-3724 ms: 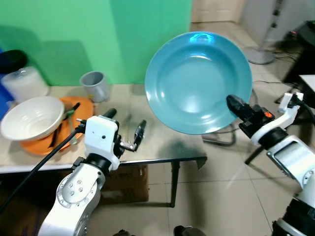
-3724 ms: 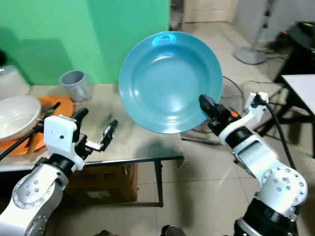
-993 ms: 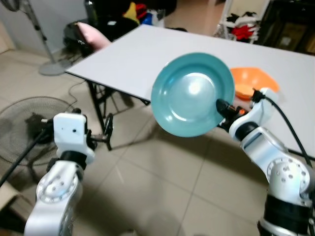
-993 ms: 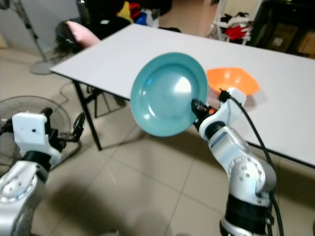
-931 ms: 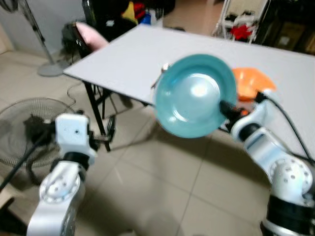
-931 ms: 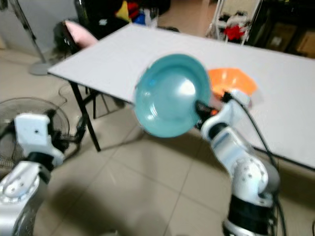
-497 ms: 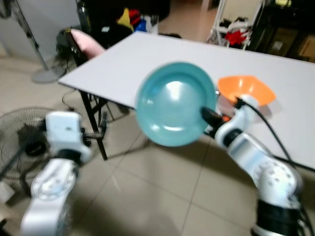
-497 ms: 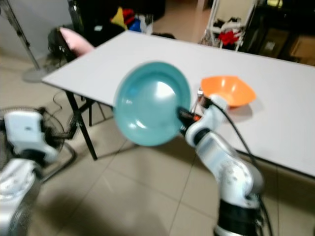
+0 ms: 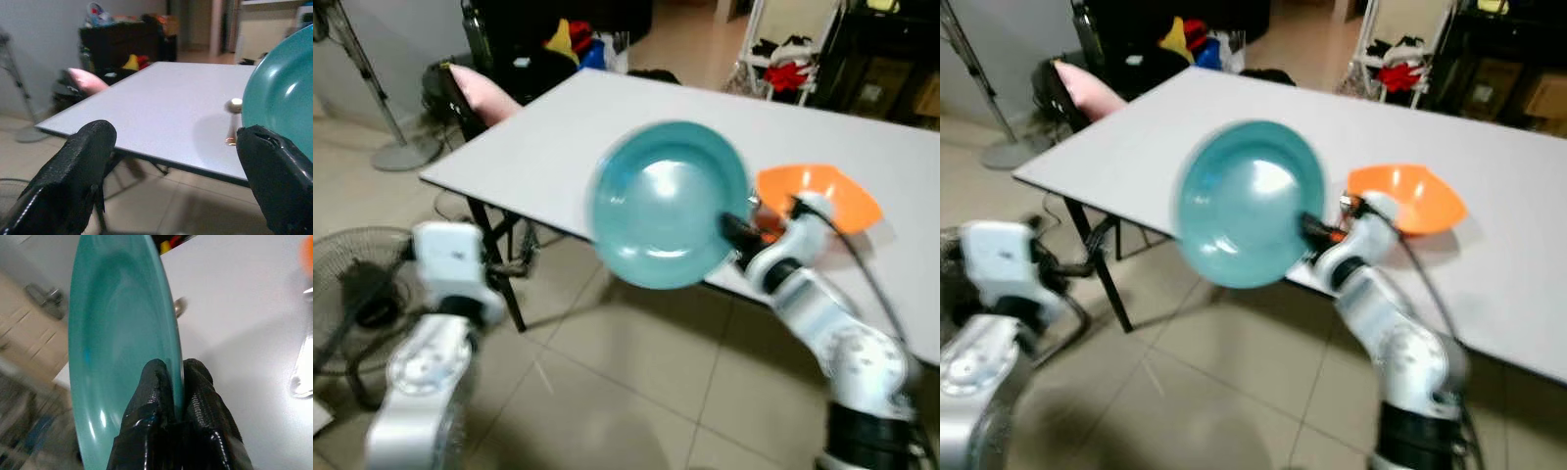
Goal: Setting the table
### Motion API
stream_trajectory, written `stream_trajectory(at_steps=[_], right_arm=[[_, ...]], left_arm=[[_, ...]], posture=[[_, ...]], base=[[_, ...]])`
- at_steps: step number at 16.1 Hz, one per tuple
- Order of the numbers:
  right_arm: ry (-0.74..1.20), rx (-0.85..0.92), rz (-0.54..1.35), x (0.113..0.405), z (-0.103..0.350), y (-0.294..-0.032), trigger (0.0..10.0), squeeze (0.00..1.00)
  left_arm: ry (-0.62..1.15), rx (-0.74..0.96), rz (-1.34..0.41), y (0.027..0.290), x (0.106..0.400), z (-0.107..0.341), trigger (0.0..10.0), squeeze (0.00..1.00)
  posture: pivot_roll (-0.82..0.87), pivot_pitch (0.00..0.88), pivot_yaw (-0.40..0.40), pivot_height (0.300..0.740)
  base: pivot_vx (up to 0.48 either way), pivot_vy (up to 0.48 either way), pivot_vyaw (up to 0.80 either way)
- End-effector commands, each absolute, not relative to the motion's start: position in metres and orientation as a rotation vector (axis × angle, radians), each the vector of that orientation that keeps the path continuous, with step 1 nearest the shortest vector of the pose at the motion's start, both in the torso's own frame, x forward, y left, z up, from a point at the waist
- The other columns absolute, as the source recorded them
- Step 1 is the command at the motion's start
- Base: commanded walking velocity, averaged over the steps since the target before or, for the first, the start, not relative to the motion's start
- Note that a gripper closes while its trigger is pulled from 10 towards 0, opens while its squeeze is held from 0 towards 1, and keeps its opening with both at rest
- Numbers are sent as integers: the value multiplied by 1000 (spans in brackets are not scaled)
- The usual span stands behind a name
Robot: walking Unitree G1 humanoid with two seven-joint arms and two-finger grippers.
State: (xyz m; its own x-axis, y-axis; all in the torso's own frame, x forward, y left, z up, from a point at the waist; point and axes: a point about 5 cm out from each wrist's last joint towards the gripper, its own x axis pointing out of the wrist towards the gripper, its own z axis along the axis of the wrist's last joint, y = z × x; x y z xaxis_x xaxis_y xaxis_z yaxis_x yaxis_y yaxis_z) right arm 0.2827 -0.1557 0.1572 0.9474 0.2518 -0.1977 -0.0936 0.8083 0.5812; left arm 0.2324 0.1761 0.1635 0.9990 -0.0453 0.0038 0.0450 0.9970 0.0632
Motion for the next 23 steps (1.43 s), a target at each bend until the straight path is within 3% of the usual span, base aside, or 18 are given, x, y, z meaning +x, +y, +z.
stream_trajectory(at_steps=[1, 19, 23], right_arm=[[226, 620, 236, 286, 169, -146, 10000, 0], [224, 643, 220, 286, 167, -146, 10000, 0], [247, 594, 236, 285, 166, -143, 10000, 0]], left_arm=[[-16, 78, -18, 183, 233, 167, 10000, 0], [-16, 84, -34, 182, 236, 165, 10000, 0], [-18, 98, -38, 180, 238, 165, 10000, 0]], posture=[[-93, 0, 28, 740], [-101, 0, 38, 740], [-102, 0, 37, 740]], base=[[382, 0, 0], [382, 0, 0], [78, 0, 0]])
